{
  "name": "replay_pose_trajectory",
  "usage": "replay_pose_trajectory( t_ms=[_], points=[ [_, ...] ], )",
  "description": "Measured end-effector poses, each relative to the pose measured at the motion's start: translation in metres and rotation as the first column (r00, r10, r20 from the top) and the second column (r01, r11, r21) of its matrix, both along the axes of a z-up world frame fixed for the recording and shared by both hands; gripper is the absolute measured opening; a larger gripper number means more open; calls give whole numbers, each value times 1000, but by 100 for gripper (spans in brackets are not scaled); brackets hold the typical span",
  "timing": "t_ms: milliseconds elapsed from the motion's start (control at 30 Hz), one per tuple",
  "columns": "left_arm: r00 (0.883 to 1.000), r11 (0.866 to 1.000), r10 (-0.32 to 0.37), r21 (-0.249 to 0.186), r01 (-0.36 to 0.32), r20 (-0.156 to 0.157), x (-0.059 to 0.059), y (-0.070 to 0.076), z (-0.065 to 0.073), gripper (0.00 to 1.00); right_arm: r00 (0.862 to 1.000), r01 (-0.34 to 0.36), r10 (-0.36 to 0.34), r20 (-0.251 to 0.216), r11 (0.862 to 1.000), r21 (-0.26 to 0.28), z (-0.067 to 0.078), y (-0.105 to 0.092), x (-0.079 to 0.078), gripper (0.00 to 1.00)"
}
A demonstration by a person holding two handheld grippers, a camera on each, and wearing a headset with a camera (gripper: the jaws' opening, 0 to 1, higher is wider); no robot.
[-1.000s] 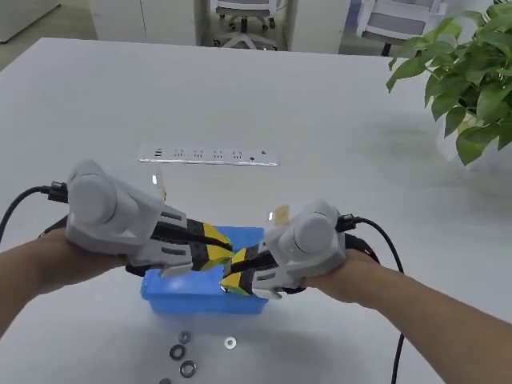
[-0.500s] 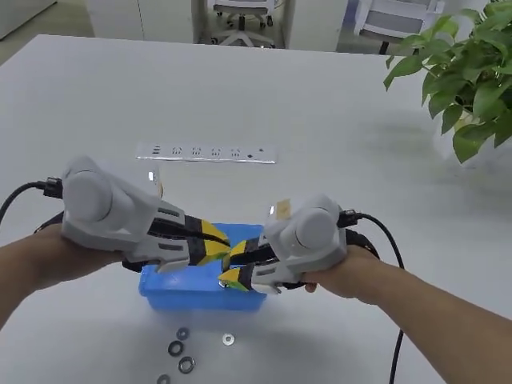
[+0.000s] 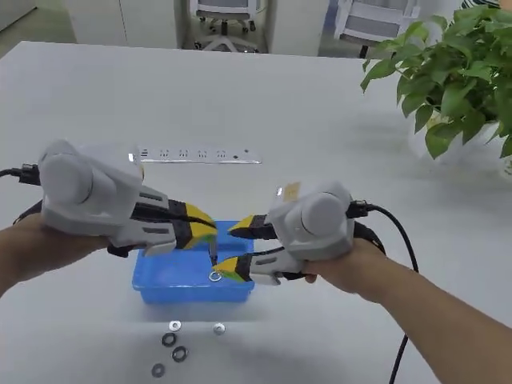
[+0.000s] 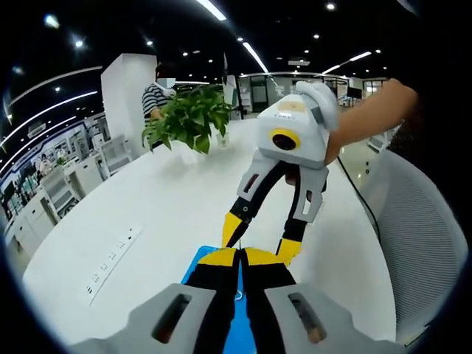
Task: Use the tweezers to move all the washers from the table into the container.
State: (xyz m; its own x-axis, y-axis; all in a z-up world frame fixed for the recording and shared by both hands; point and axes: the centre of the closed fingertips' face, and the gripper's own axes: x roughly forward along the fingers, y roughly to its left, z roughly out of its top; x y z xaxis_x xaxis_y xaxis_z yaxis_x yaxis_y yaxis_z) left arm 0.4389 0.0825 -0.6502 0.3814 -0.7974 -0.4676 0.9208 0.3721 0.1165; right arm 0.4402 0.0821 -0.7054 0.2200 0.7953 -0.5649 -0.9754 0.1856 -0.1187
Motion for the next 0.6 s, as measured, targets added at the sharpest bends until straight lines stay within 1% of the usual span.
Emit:
replay_pose_trajectory(
  t_ms=[33,167,233,300,500,600],
  points=[
    [1000,1000,1,1,-1,6,-1,0,2,5,1000,5,-5,9,1000,8,2,-2,-2,41],
    [1000,1000,19,-2,-19,22,-8,-1,13,5,999,35,-35,13,999,19,8,-16,-9,47],
    [999,1000,26,-2,-25,27,-12,-2,17,5,998,52,-53,17,998,22,10,-22,-11,52],
    [999,1000,27,0,-27,29,-16,-4,19,5,998,63,-64,18,997,33,13,-29,-15,54],
    [999,999,36,0,-36,34,-32,-10,26,5,994,103,-104,18,994,45,19,-46,-25,62],
    [998,999,52,-7,-52,38,-42,-13,30,5,994,104,-105,17,993,54,22,-51,-32,64]
  ],
)
